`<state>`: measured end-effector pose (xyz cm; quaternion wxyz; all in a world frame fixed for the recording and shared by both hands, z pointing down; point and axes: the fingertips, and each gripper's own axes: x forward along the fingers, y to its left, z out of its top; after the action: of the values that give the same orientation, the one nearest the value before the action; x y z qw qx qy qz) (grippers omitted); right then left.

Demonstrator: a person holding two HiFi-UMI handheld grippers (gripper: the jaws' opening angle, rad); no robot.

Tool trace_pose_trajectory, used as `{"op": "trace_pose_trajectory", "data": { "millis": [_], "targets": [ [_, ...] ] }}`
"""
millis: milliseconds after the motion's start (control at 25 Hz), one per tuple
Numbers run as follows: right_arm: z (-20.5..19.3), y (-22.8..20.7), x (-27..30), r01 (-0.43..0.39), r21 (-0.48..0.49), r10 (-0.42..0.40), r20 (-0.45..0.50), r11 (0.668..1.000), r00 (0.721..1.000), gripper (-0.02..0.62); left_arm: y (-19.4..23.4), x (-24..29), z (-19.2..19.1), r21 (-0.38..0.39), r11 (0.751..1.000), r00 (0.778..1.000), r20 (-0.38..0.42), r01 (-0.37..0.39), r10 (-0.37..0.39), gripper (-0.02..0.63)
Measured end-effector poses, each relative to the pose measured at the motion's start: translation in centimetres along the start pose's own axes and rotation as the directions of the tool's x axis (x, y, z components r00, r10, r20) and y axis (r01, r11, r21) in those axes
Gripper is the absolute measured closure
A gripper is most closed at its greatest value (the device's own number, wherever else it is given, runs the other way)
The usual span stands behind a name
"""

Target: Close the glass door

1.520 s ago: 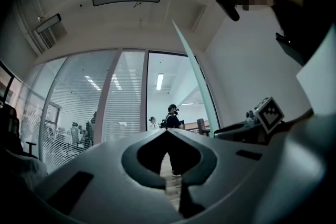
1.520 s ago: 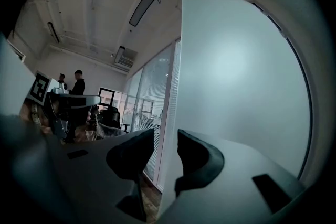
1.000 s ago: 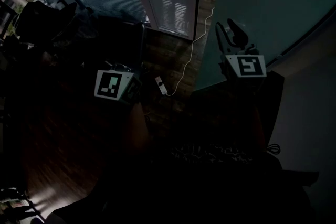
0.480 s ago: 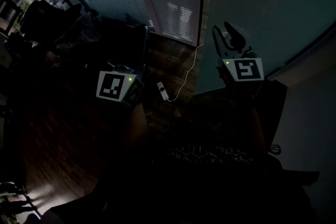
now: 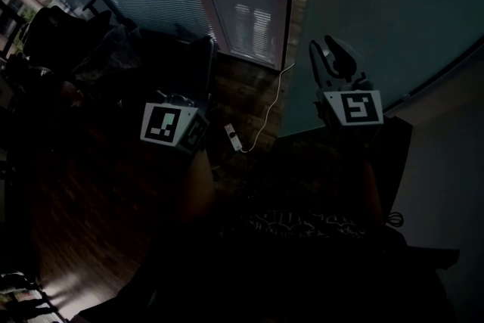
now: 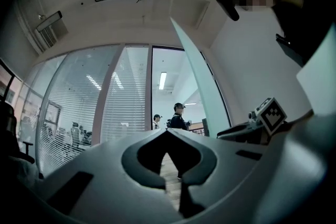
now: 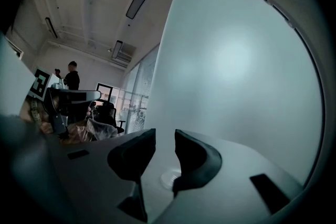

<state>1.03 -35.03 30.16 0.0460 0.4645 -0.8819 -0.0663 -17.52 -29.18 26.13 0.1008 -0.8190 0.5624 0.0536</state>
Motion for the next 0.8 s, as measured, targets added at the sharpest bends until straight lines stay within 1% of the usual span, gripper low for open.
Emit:
{"op": "trace_pose_trajectory", "data": {
  "millis": [360, 520, 600, 800],
  "targets": [
    [0.1, -0.4, 3.1, 0.027, 0.005, -0.027, -0.001, 1.0, 1.0, 0.477, 3.5, 5.2, -1.1, -0.012, 0.997, 0.997, 0.007, 0.074, -0.074, 0.604],
    [1.3, -1.9, 8.0, 0.041, 0.008, -0.041, -0.019, 0.999, 0.999, 0.477, 7.7, 9.9, -0.9, -0.018, 0.995, 0.996, -0.003, 0.094, -0.094, 0.604],
    [2.0, -2.5, 9.5, 0.05, 0.009, -0.05, -0.028, 0.999, 0.998, 0.477, 9.1, 11.6, -0.4, -0.022, 0.994, 0.995, -0.003, 0.103, -0.103, 0.604],
    [0.9, -2.4, 9.4, 0.089, -0.003, -0.089, -0.031, 0.996, 0.996, 0.477, 9.1, 11.6, -1.2, -0.017, 0.991, 0.991, 0.015, 0.13, -0.13, 0.604]
  ]
}}
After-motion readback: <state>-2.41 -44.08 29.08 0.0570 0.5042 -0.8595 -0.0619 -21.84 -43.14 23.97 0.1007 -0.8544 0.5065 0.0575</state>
